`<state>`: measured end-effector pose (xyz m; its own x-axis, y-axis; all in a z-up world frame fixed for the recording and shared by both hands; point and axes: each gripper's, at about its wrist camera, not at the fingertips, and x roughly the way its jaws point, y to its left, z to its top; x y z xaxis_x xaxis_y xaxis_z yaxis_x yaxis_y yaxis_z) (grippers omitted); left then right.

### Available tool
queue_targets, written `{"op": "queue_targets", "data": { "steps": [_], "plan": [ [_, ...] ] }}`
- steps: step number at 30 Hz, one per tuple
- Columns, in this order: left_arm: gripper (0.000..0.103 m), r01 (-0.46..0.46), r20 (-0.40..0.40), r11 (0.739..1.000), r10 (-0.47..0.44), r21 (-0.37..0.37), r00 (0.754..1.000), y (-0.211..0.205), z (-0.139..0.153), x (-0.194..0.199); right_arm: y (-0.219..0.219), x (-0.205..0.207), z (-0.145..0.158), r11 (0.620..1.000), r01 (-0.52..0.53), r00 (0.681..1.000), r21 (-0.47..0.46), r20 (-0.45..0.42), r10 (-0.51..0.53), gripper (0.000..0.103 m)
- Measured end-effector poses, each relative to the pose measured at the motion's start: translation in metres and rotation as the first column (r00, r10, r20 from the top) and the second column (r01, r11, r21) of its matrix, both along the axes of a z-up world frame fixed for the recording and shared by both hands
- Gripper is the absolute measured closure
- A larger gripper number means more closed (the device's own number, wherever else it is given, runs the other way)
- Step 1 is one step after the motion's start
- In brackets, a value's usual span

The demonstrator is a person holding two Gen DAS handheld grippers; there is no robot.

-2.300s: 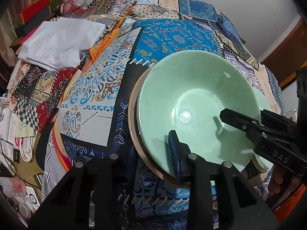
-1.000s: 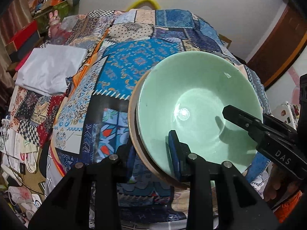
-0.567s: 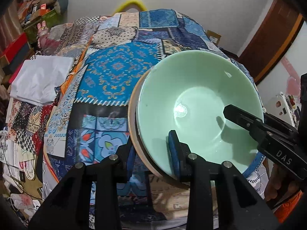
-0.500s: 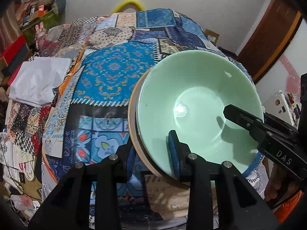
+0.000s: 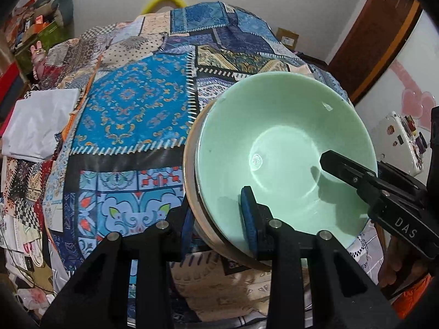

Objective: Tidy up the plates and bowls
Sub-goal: 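Grip the nested bowl stack rim with both tools and lift it, then lower the bowl stack onto the mint green plate and open both tools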

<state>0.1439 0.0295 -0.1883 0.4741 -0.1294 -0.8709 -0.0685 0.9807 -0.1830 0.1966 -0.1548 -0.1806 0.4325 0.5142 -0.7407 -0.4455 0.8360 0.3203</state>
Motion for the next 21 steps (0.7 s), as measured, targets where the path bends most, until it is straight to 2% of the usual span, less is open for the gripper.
{"op": "queue_targets", "data": {
  "steps": [16, 21],
  "plan": [
    [0.07, 0.014, -0.091, 1.0, -0.014, 0.009, 0.996, -0.008, -0.036, 0.021, -0.006, 0.013, -0.034, 1.0, 0.004, 0.996, -0.001, -0.091, -0.004, 0.071],
    [0.07, 0.019, -0.066, 0.999, -0.018, 0.027, 0.998, -0.009, -0.036, 0.023, -0.008, 0.014, -0.038, 1.0, 0.005, 0.995, 0.018, -0.103, -0.003, 0.071]
  ]
}}
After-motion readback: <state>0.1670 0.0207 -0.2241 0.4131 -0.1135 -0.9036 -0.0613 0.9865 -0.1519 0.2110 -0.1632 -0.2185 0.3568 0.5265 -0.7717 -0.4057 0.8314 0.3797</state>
